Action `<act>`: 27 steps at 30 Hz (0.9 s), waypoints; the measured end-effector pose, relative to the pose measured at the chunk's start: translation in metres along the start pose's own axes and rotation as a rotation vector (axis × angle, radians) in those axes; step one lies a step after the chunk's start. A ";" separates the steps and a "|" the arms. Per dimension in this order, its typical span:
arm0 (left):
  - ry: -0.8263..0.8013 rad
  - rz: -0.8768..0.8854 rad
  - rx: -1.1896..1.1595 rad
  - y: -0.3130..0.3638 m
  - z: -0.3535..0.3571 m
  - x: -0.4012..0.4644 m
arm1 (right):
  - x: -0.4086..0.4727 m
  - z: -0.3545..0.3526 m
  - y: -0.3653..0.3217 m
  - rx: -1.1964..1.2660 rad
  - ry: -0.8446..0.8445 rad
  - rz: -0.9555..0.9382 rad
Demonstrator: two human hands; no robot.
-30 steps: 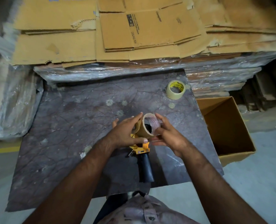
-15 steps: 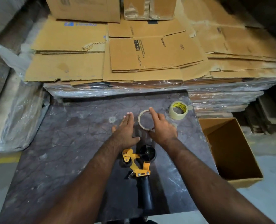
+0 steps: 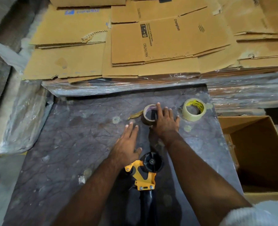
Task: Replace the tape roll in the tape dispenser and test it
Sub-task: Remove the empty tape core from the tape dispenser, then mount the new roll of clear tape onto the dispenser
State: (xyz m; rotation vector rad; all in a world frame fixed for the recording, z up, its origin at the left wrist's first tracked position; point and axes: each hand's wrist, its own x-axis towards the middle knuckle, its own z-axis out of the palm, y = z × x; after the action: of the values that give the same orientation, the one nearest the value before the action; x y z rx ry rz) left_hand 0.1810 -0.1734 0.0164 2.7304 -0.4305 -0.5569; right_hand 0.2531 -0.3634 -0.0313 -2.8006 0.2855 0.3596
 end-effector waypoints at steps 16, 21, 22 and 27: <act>-0.064 0.202 0.117 0.096 0.030 0.036 | -0.027 -0.047 0.115 -0.103 0.025 0.117; -0.082 0.172 0.117 0.077 0.035 0.023 | -0.039 -0.046 0.108 -0.159 0.135 0.076; -0.078 0.162 0.112 0.073 0.032 0.019 | -0.046 -0.042 0.105 -0.155 0.134 0.072; -0.038 0.151 0.058 0.058 0.013 0.002 | -0.102 -0.020 0.088 -0.013 0.212 -0.052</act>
State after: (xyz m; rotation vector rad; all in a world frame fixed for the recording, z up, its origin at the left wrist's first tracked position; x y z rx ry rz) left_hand 0.1639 -0.2300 0.0258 2.7158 -0.6651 -0.5651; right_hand 0.1405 -0.4360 -0.0085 -2.8549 0.2573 0.0528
